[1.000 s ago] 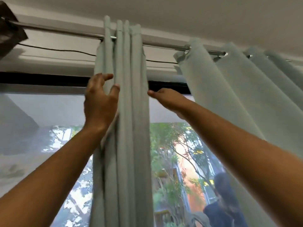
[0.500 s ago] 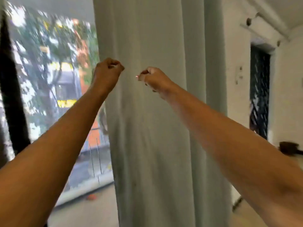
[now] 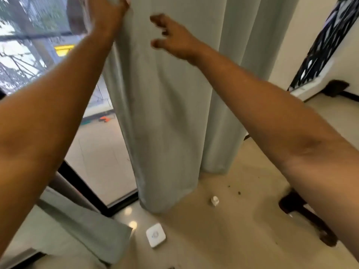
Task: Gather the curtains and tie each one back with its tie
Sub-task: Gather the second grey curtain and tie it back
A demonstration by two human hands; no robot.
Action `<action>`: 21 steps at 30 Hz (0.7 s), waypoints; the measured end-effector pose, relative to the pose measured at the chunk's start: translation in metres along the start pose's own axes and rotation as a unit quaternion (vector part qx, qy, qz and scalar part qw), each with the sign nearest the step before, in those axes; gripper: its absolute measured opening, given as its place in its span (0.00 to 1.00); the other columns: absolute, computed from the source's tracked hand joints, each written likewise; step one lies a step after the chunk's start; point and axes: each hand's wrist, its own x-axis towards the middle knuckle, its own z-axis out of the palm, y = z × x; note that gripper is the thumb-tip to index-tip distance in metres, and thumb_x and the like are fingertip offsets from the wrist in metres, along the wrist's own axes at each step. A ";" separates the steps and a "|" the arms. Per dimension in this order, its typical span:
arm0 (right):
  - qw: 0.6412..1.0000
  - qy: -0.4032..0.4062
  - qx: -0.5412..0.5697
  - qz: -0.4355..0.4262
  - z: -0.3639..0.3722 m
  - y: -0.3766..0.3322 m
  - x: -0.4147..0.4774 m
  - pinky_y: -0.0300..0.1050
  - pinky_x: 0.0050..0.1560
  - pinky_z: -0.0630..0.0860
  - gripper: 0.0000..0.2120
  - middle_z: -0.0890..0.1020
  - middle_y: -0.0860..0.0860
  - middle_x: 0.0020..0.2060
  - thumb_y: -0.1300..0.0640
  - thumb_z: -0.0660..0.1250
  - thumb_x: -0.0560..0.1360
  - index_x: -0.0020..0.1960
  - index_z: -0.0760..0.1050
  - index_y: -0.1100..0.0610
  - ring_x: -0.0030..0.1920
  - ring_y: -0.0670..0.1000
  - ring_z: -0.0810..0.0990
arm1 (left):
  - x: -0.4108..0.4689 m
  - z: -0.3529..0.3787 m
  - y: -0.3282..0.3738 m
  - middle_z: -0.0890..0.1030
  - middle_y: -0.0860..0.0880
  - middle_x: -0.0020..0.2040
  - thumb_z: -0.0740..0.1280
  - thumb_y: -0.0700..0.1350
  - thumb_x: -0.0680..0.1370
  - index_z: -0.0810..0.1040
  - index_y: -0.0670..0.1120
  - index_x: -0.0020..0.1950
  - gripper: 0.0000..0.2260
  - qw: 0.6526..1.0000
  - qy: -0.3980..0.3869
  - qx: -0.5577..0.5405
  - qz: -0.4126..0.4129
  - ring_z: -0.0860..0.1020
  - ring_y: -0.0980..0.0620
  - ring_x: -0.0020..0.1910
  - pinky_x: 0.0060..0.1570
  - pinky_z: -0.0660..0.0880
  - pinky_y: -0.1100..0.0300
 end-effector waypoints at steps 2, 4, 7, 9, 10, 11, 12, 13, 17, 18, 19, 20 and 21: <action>0.999 0.045 -0.003 -0.015 -0.006 0.004 0.007 0.35 0.67 0.63 0.27 0.67 0.52 0.71 0.57 0.65 0.76 0.73 0.61 0.60 0.70 0.48 0.66 | 0.006 0.003 -0.007 0.71 0.56 0.49 0.65 0.56 0.77 0.66 0.54 0.46 0.10 1.000 0.021 -0.015 0.011 0.68 0.69 0.42 0.42 0.65 0.80; 0.994 0.101 -0.024 -0.025 -0.022 0.004 0.021 0.36 0.67 0.64 0.26 0.68 0.52 0.70 0.56 0.65 0.76 0.72 0.63 0.60 0.69 0.49 0.67 | 0.014 -0.004 0.006 0.73 0.57 0.54 0.66 0.62 0.74 0.65 0.58 0.49 0.13 0.998 0.055 -0.009 0.037 0.71 0.67 0.51 0.50 0.65 0.80; 0.980 0.187 -0.056 -0.034 -0.066 -0.001 0.049 0.38 0.65 0.66 0.24 0.71 0.52 0.67 0.56 0.66 0.75 0.69 0.66 0.59 0.67 0.50 0.69 | 0.052 -0.021 0.042 0.72 0.57 0.66 0.67 0.66 0.69 0.69 0.52 0.66 0.30 0.986 0.110 -0.020 0.127 0.71 0.60 0.65 0.63 0.65 0.72; 0.966 0.242 -0.083 -0.030 -0.108 -0.005 0.072 0.40 0.65 0.66 0.23 0.73 0.53 0.66 0.57 0.66 0.75 0.68 0.67 0.59 0.66 0.51 0.71 | 0.089 -0.031 0.079 0.67 0.52 0.72 0.69 0.59 0.70 0.63 0.43 0.74 0.37 0.973 0.100 -0.033 0.206 0.69 0.57 0.69 0.66 0.62 0.72; 0.958 0.268 -0.098 -0.027 -0.130 -0.005 0.086 0.41 0.65 0.66 0.23 0.73 0.53 0.66 0.57 0.66 0.75 0.68 0.67 0.59 0.65 0.52 0.71 | 0.108 -0.034 0.098 0.63 0.51 0.74 0.70 0.55 0.72 0.58 0.42 0.76 0.39 0.966 0.101 -0.024 0.237 0.66 0.55 0.71 0.68 0.59 0.72; 0.950 0.292 -0.111 -0.024 -0.152 -0.006 0.100 0.44 0.65 0.66 0.24 0.73 0.54 0.65 0.56 0.66 0.75 0.68 0.67 0.58 0.64 0.54 0.71 | 0.128 -0.036 0.117 0.60 0.51 0.76 0.70 0.53 0.73 0.53 0.43 0.78 0.40 0.959 0.109 -0.009 0.260 0.63 0.53 0.73 0.70 0.57 0.68; 0.942 0.313 -0.123 -0.024 -0.173 -0.008 0.115 0.46 0.66 0.66 0.24 0.72 0.55 0.65 0.56 0.66 0.74 0.69 0.66 0.57 0.64 0.55 0.71 | 0.146 -0.037 0.136 0.58 0.50 0.78 0.71 0.51 0.73 0.51 0.46 0.79 0.41 0.954 0.120 0.007 0.275 0.61 0.50 0.74 0.72 0.56 0.61; 0.934 0.330 -0.136 -0.031 -0.192 -0.012 0.132 0.47 0.66 0.66 0.25 0.71 0.56 0.66 0.55 0.66 0.74 0.70 0.65 0.57 0.65 0.56 0.70 | 0.163 -0.038 0.155 0.58 0.49 0.78 0.71 0.49 0.74 0.49 0.48 0.80 0.41 0.949 0.134 0.019 0.286 0.61 0.47 0.75 0.72 0.56 0.54; 0.909 0.377 -0.161 -0.072 -0.256 -0.044 0.200 0.53 0.67 0.65 0.31 0.64 0.55 0.71 0.50 0.66 0.74 0.73 0.60 0.56 0.70 0.58 0.62 | 0.219 -0.048 0.224 0.64 0.44 0.76 0.71 0.50 0.74 0.50 0.53 0.79 0.40 0.935 0.193 0.044 0.293 0.67 0.40 0.71 0.69 0.63 0.49; 0.904 0.387 -0.166 -0.072 -0.271 -0.054 0.214 0.55 0.68 0.65 0.33 0.62 0.55 0.73 0.49 0.66 0.74 0.74 0.57 0.56 0.72 0.58 0.60 | 0.229 -0.051 0.239 0.65 0.44 0.75 0.70 0.51 0.74 0.50 0.55 0.79 0.40 0.932 0.210 0.052 0.290 0.68 0.39 0.70 0.67 0.65 0.48; 0.901 0.395 -0.164 -0.071 -0.285 -0.063 0.227 0.57 0.69 0.63 0.35 0.59 0.56 0.74 0.47 0.66 0.74 0.75 0.55 0.56 0.73 0.58 0.58 | 0.238 -0.053 0.254 0.66 0.44 0.75 0.70 0.52 0.74 0.50 0.55 0.79 0.39 0.929 0.224 0.059 0.288 0.69 0.38 0.69 0.67 0.66 0.47; 0.902 0.399 -0.150 -0.069 -0.299 -0.071 0.239 0.58 0.69 0.62 0.37 0.57 0.56 0.75 0.46 0.66 0.74 0.75 0.53 0.56 0.74 0.59 0.56 | 0.246 -0.055 0.267 0.67 0.44 0.74 0.70 0.52 0.74 0.50 0.55 0.79 0.39 0.925 0.237 0.067 0.288 0.69 0.37 0.68 0.66 0.66 0.46; 0.904 0.403 -0.124 -0.072 -0.313 -0.078 0.251 0.59 0.70 0.61 0.38 0.55 0.56 0.75 0.45 0.67 0.74 0.76 0.51 0.56 0.74 0.59 0.55 | 0.254 -0.058 0.280 0.68 0.43 0.74 0.69 0.52 0.75 0.50 0.55 0.79 0.39 0.922 0.250 0.076 0.285 0.70 0.37 0.68 0.65 0.67 0.46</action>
